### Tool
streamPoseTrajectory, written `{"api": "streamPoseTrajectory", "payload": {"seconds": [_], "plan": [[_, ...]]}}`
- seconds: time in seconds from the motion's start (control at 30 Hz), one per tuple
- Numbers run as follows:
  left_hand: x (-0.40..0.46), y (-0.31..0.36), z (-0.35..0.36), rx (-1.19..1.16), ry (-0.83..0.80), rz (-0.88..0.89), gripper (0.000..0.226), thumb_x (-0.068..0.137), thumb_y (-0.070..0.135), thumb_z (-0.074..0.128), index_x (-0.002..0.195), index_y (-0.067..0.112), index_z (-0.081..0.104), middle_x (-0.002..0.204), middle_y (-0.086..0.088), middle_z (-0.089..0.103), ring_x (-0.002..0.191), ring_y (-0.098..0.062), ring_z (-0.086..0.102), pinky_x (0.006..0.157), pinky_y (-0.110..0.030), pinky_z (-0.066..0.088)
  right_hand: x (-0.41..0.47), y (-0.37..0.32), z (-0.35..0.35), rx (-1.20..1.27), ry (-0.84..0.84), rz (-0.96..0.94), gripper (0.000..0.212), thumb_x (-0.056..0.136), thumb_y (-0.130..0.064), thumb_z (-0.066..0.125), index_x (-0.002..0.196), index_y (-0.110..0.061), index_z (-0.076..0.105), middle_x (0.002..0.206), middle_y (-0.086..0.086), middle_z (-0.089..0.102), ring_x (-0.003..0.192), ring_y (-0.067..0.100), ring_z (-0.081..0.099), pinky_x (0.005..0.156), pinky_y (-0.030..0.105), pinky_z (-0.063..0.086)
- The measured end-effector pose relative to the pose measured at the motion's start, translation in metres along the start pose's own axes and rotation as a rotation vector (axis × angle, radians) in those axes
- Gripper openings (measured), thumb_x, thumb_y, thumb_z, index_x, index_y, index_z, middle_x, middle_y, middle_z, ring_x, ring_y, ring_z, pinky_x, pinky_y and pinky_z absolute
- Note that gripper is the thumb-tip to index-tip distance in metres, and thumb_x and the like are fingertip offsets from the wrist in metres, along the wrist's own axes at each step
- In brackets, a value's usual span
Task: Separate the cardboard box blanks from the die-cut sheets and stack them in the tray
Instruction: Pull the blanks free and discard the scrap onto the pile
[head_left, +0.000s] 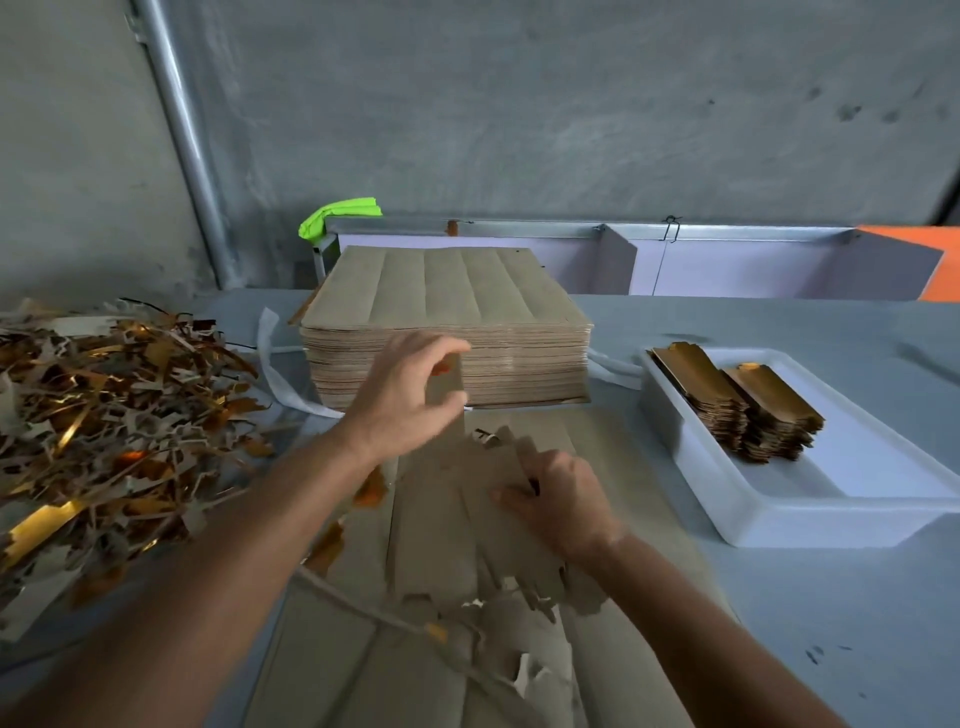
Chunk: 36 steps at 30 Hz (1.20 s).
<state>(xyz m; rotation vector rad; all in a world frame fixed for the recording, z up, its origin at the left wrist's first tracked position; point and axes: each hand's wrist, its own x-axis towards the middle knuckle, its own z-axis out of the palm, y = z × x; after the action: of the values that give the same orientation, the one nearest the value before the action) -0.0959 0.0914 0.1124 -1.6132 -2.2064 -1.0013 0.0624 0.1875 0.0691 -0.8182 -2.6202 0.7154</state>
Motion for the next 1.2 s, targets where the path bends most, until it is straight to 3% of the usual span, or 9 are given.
{"api": "streamPoseTrajectory", "payload": {"seconds": [0.1,0.17,0.3,0.47,0.63,0.7,0.87,1.0,1.2], "plan": [[-0.006,0.025,0.014,-0.166,-0.207,0.225,0.027,0.089,0.024,0.060,0.109,0.010,0.068,0.107,0.001,0.068,0.099,-0.008,0.059,0.087,-0.018,0.043,-0.002,-0.010,0.003,-0.088,0.026,-0.163,0.023,0.089,-0.021,0.057,0.104,-0.005,0.063,0.095,0.014,0.068,0.089,0.027,0.062,0.078,0.030,0.047],[-0.012,0.028,0.023,-0.150,-0.262,0.250,0.019,0.088,0.023,0.065,0.100,0.010,0.072,0.094,0.000,0.072,0.085,-0.010,0.064,0.080,-0.027,0.050,-0.002,-0.010,0.004,-0.027,0.044,-0.134,0.021,0.089,-0.020,0.057,0.098,-0.003,0.066,0.094,0.016,0.068,0.084,0.027,0.062,0.077,0.033,0.048],[-0.018,0.011,0.026,-0.099,-0.210,0.223,0.025,0.078,0.028,0.073,0.096,0.010,0.074,0.101,0.000,0.070,0.095,-0.015,0.062,0.087,-0.035,0.049,-0.003,0.005,-0.003,0.124,0.064,0.059,0.021,0.087,-0.021,0.062,0.095,-0.004,0.070,0.087,0.011,0.066,0.088,0.027,0.063,0.072,0.027,0.047],[-0.020,-0.003,0.025,-0.150,-0.420,0.020,0.018,0.082,0.015,0.072,0.096,0.026,0.068,0.090,0.013,0.063,0.082,0.002,0.056,0.077,-0.019,0.046,-0.007,0.015,-0.003,0.184,0.005,0.059,0.012,0.085,-0.024,0.066,0.082,-0.013,0.070,0.084,0.007,0.066,0.081,0.020,0.062,0.067,0.025,0.048],[-0.012,-0.006,0.018,-0.260,-0.648,-0.099,0.025,0.081,0.021,0.073,0.090,0.041,0.060,0.073,0.010,0.053,0.068,-0.004,0.047,0.068,-0.025,0.043,-0.007,0.020,-0.002,0.287,-0.041,0.079,0.019,0.084,-0.025,0.069,0.081,-0.006,0.072,0.084,0.010,0.071,0.076,0.018,0.065,0.065,0.029,0.052],[-0.011,-0.009,0.016,-0.294,-0.649,-0.134,0.030,0.079,0.021,0.075,0.095,0.041,0.059,0.067,0.010,0.054,0.062,0.000,0.049,0.066,-0.016,0.042,-0.008,0.024,-0.002,0.398,-0.030,0.132,0.020,0.083,-0.024,0.071,0.082,-0.005,0.072,0.085,0.010,0.072,0.076,0.018,0.068,0.066,0.030,0.057],[-0.020,-0.019,0.019,-0.172,-0.533,-0.235,0.013,0.076,0.034,0.077,0.085,0.033,0.068,0.077,0.008,0.069,0.075,-0.006,0.061,0.077,-0.030,0.049,-0.007,0.030,-0.007,0.725,0.073,0.344,0.023,0.083,-0.023,0.071,0.089,-0.001,0.069,0.092,0.016,0.071,0.084,0.030,0.069,0.075,0.047,0.058],[-0.034,0.000,0.034,-0.124,-0.597,-0.298,0.043,0.059,0.058,0.079,0.089,0.030,0.064,0.088,0.010,0.057,0.079,-0.007,0.054,0.067,-0.021,0.046,-0.008,0.022,-0.003,1.094,0.070,0.455,0.010,0.084,-0.016,0.070,0.088,-0.008,0.067,0.084,0.009,0.072,0.071,0.019,0.068,0.055,0.032,0.056],[-0.056,0.026,0.050,-0.002,-0.751,-0.316,0.117,0.046,0.073,0.075,0.140,0.015,0.036,0.144,0.005,0.030,0.130,-0.016,0.035,0.107,-0.033,0.037,-0.003,0.020,0.007,1.199,0.317,0.490,0.005,0.088,-0.016,0.066,0.084,-0.017,0.063,0.084,0.004,0.068,0.074,0.018,0.065,0.061,0.032,0.055]]}}
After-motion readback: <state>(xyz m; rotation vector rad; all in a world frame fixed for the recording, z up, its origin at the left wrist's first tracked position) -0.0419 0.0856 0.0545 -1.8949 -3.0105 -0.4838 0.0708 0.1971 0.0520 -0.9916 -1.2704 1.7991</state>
